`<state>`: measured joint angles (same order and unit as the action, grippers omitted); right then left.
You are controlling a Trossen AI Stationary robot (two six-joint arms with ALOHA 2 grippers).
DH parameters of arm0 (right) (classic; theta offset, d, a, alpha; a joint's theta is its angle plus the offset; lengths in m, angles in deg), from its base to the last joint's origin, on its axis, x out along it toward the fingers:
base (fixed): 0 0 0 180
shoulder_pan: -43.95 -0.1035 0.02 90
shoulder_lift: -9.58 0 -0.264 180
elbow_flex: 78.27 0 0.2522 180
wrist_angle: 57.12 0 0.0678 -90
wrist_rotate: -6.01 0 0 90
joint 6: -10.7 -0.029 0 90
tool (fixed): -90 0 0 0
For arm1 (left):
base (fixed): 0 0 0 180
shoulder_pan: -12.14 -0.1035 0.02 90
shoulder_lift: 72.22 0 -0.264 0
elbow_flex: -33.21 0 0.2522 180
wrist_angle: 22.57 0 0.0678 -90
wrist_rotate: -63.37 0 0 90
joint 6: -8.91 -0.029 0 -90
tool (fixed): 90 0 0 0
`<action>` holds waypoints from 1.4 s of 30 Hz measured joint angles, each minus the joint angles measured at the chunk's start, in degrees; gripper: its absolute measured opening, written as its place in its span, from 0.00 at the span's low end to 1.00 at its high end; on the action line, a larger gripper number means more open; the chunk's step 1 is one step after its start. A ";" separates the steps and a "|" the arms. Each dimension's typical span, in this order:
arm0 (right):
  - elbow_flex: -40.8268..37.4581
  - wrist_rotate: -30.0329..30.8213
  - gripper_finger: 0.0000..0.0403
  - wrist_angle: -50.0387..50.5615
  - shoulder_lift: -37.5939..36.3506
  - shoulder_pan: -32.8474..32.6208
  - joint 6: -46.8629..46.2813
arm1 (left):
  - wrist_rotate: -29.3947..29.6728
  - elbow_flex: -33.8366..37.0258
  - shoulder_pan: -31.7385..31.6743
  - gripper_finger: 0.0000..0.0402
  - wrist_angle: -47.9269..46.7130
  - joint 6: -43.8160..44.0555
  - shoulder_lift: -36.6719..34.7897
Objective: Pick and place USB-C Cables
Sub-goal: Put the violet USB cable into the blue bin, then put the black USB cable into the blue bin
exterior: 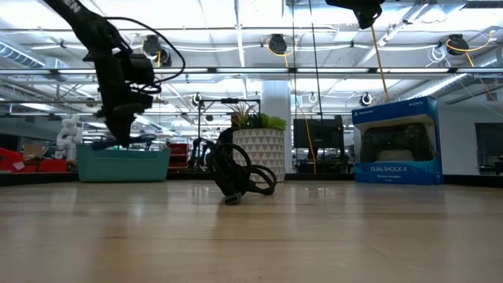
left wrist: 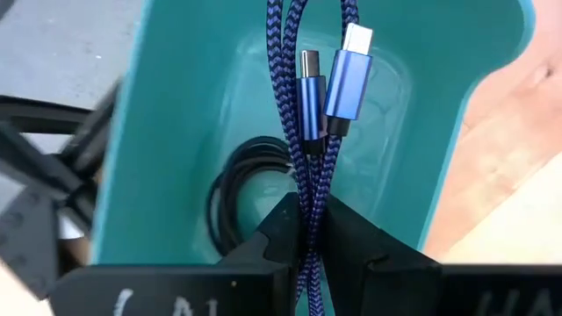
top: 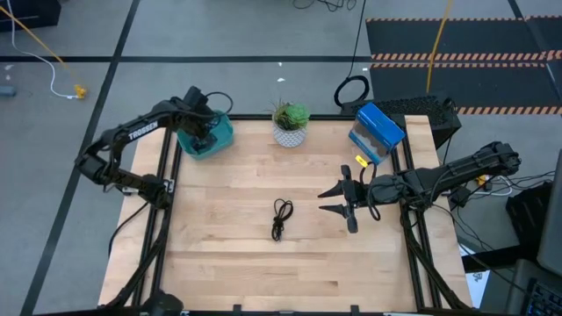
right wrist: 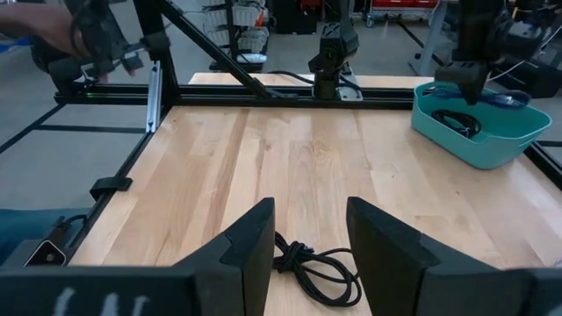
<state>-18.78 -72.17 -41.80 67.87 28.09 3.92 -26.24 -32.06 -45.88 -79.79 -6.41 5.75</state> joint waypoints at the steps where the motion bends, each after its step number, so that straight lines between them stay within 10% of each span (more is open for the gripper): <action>1: 0.00 0.02 0.33 0.00 0.00 0.00 0.00 | -0.18 0.43 0.07 0.09 0.36 0.02 0.18; 23: 0.00 0.07 0.33 0.00 0.00 0.02 0.62 | -0.38 2.19 3.42 0.10 6.75 2.44 8.57; 42: 0.00 0.07 0.33 0.00 0.00 0.02 0.42 | -0.34 2.19 3.43 0.32 5.96 6.47 7.47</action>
<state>-18.78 -72.11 -41.80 67.87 28.12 4.33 -26.58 -29.87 -42.45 -73.83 0.07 13.22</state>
